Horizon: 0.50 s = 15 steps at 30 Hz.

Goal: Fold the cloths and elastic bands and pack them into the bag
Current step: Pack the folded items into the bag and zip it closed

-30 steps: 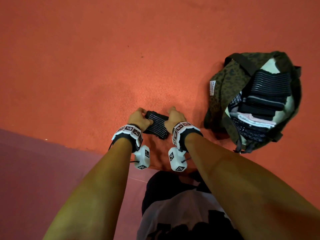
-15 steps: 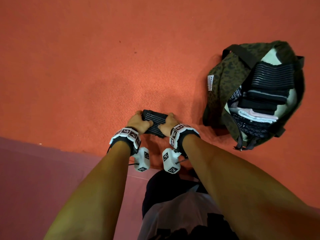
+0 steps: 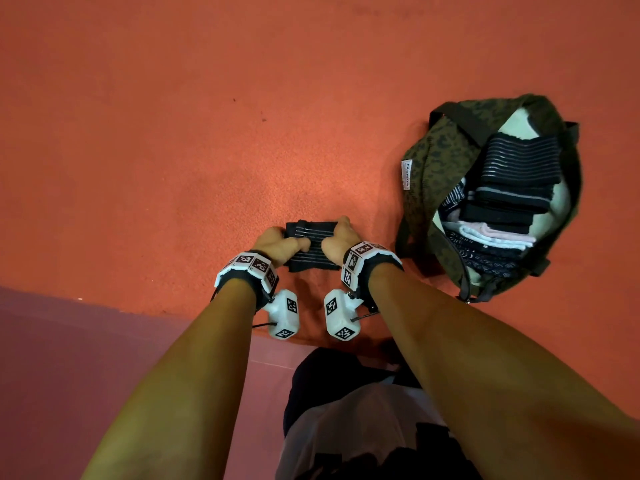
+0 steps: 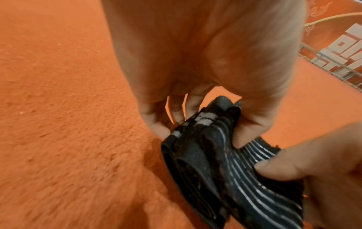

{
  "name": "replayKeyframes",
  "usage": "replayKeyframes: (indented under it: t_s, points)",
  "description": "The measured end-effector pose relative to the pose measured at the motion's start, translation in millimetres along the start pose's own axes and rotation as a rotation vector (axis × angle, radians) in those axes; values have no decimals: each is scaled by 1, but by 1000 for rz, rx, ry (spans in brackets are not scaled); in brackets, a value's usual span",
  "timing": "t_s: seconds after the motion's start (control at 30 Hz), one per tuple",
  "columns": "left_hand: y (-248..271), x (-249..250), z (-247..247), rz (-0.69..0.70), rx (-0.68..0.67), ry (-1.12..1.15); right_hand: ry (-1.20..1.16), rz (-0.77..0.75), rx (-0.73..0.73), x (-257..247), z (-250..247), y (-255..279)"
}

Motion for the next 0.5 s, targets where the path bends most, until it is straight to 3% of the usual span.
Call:
replayKeyframes:
  t_s: [0.5]
  points:
    - [35, 117, 29, 222, 69, 47, -237, -124, 161, 0, -115, 51]
Point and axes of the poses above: each hand's wrist, its own y-axis away from the middle knuckle, its own z-axis out of the palm, x = y × z, the point moved 2 cm from there along -y, towards the middle knuckle, and after that the axes turned 9 degrees about z, right-handed, at the moved point
